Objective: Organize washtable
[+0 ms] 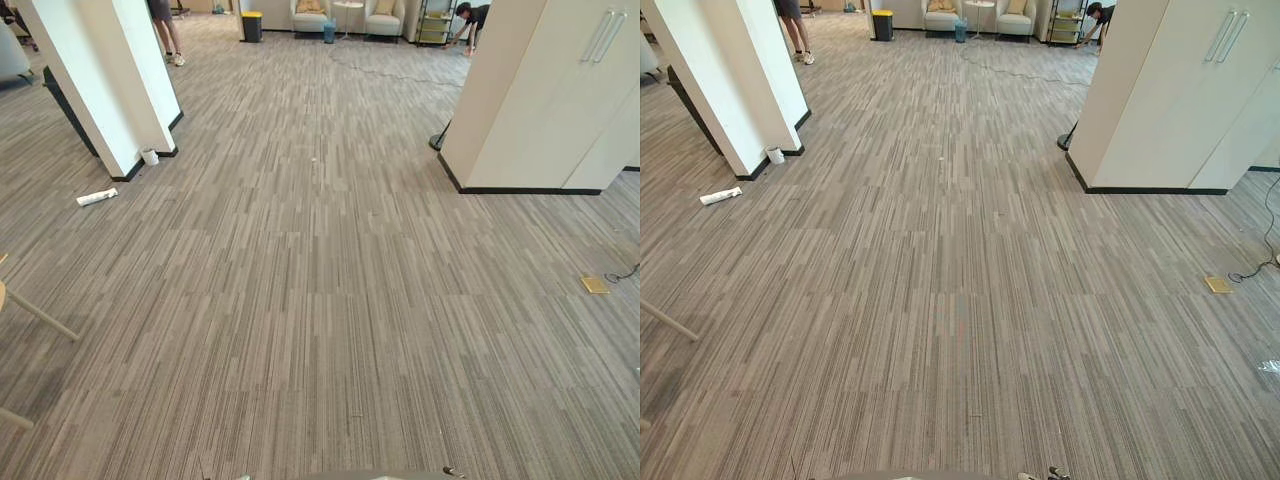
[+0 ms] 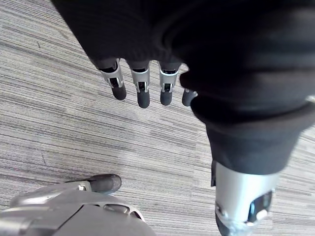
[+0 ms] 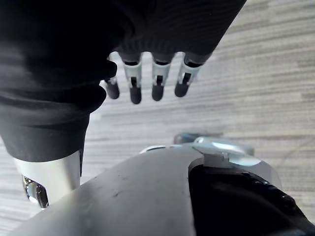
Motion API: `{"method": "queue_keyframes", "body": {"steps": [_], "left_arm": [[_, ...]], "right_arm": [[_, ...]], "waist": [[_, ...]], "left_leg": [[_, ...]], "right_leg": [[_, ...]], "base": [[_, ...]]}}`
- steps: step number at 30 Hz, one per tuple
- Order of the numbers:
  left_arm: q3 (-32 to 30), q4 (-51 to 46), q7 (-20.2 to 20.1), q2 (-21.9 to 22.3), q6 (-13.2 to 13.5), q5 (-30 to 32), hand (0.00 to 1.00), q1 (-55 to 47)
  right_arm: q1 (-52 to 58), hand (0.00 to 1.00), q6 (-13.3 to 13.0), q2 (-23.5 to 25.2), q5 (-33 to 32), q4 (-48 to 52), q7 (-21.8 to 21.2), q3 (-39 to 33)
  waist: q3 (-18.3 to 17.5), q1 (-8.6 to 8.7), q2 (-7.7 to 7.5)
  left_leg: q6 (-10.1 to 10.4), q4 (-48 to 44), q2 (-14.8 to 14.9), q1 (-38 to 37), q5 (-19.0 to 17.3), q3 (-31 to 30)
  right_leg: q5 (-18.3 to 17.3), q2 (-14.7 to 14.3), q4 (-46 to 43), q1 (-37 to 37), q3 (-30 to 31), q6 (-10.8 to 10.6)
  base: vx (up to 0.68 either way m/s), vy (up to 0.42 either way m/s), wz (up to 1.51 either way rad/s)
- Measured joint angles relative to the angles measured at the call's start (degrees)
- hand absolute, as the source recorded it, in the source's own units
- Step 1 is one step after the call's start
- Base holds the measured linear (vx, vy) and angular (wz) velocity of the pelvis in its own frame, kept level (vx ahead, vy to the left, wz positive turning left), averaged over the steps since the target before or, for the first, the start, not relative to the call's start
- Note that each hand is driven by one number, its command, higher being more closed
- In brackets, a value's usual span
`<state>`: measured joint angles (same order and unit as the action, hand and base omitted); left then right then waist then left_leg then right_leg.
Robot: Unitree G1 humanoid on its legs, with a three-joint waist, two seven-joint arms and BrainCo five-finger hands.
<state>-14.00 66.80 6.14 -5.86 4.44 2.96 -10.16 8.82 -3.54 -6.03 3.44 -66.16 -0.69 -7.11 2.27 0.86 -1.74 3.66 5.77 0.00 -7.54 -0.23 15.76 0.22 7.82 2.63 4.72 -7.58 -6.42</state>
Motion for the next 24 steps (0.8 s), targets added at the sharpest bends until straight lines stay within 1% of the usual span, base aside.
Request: {"method": "queue_keyframes", "body": {"steps": [4,11,14,15,16,17,18,19,20,21,22,23,24], "left_arm": [[0.1,0.0,0.0,0.0,0.0,0.1,0.0,0.0],[-0.2,0.0,0.1,0.0,0.1,0.1,0.0,0.1],[-2.3,0.0,0.1,0.1,0.0,0.0,0.0,0.1],[-3.6,-0.1,0.0,0.0,0.0,-0.1,0.0,0.2],[-4.9,-0.8,0.1,0.1,0.0,-0.2,0.0,0.3],[-5.1,-1.2,0.1,0.1,0.0,-0.7,0.0,0.3],[-5.7,-1.7,0.3,-0.1,0.0,-1.4,0.0,0.8],[-5.6,-1.8,0.4,-0.5,-0.2,-2.5,0.0,1.8],[-5.5,-2.0,0.4,-0.6,-0.2,-2.6,0.0,2.4],[-5.1,-2.1,0.4,-0.4,-0.1,-3.1,0.0,3.6],[-4.6,-2.2,0.2,-0.5,0.2,-3.5,0.0,4.4],[-4.0,-2.2,0.1,-0.4,0.2,-3.5,0.0,4.3],[-3.8,-2.2,0.0,0.2,0.4,-3.5,0.0,4.2]], "right_arm": [[-0.3,0.0,0.0,0.0,1.7,0.0,0.6,-0.4],[-0.6,0.0,0.0,0.0,1.7,0.0,0.5,-0.1],[-0.8,0.0,0.0,-0.1,1.7,0.0,0.4,1.1],[-1.1,0.0,0.0,-0.2,1.6,-0.1,0.4,1.4],[-1.8,0.0,-0.1,-0.1,1.6,-0.3,0.4,1.5],[-2.0,0.0,-0.1,-0.3,1.5,-0.3,0.4,1.8],[-2.4,0.0,-0.6,-1.0,1.3,-0.1,0.4,3.5],[-2.7,0.0,-0.7,-1.1,1.2,0.3,0.5,4.5],[-2.9,0.0,-0.8,-1.1,1.2,0.5,0.5,5.1],[-3.4,0.0,-0.9,-0.9,1.3,0.7,0.5,5.2],[-4.3,0.0,-0.8,-1.0,1.6,0.7,0.5,5.3],[-4.6,0.0,-0.6,-1.1,1.8,0.7,0.5,5.3],[-5.7,0.0,-0.2,-1.5,2.0,0.7,0.5,5.2]], "waist": [[0.0,-0.03,-0.02],[0.0,0.11,-0.02],[0.2,0.05,0.03],[0.7,0.12,-0.63],[2.4,0.08,-0.34],[3.1,-0.02,-0.12],[4.3,-0.09,0.46],[5.5,-0.1,0.38],[6.3,-0.39,0.07],[7.3,-1.23,-0.67],[8.3,-1.97,-0.97],[8.7,-2.27,-1.42],[9.1,-2.51,-1.06]], "left_leg": [[-0.3,-0.3,0.3,0.1,0.0,0.6],[-0.3,-0.4,0.9,0.1,0.1,0.8],[-0.2,-0.4,1.3,0.0,0.1,0.7],[0.4,-3.7,2.1,1.3,-1.5,0.6],[0.8,-12.8,4.1,5.2,-5.9,0.0],[1.2,-17.7,5.8,7.5,-8.2,-0.3],[2.2,-26.7,9.2,12.2,-11.6,-0.6],[2.8,-31.1,11.5,14.5,-12.3,-0.1],[3.3,-32.4,12.1,15.2,-11.9,0.6],[4.3,-36.0,12.8,18.0,-10.1,1.7],[3.5,-37.8,12.4,20.6,-10.0,2.8],[2.8,-35.8,11.5,21.2,-10.4,2.5],[2.4,-30.2,9.2,22.0,-10.1,0.7]], "right_leg": [[1.1,-0.5,1.6,0.4,-0.1,-0.1],[1.6,-1.1,2.8,0.9,-0.8,0.3],[1.6,-1.4,2.8,1.3,-1.3,0.4],[1.1,-1.4,1.9,1.2,-1.8,0.9],[-1.2,-1.9,-0.2,0.7,-2.7,2.3],[-2.3,-2.0,-1.4,0.3,-3.8,2.7],[-2.8,-3.6,-2.6,-0.2,-5.6,3.0],[-2.9,-5.0,-2.2,0.1,-6.6,3.3],[-2.9,-5.2,-1.9,0.2,-6.9,3.4],[-2.6,-5.0,-1.2,0.2,-7.1,3.8],[-2.6,-4.2,-1.0,0.4,-6.9,3.8],[-2.6,-3.7,-0.8,0.2,-6.9,3.8],[-2.6,-2.8,-0.3,0.0,-6.5,3.8]], "base": [[0.05,-0.035,-0.09],[-0.02,-0.062,-0.01],[-0.06,-0.061,0.07],[-0.08,-0.089,0.13],[-0.08,-0.09,0.12],[-0.11,-0.075,0.08],[-0.12,-0.06,0.18],[-0.09,-0.044,0.24],[-0.07,-0.054,0.37],[-0.04,-0.034,0.23],[-0.04,-0.016,0.21],[0.0,0.048,0.12],[0.02,0.056,0.06]]}}
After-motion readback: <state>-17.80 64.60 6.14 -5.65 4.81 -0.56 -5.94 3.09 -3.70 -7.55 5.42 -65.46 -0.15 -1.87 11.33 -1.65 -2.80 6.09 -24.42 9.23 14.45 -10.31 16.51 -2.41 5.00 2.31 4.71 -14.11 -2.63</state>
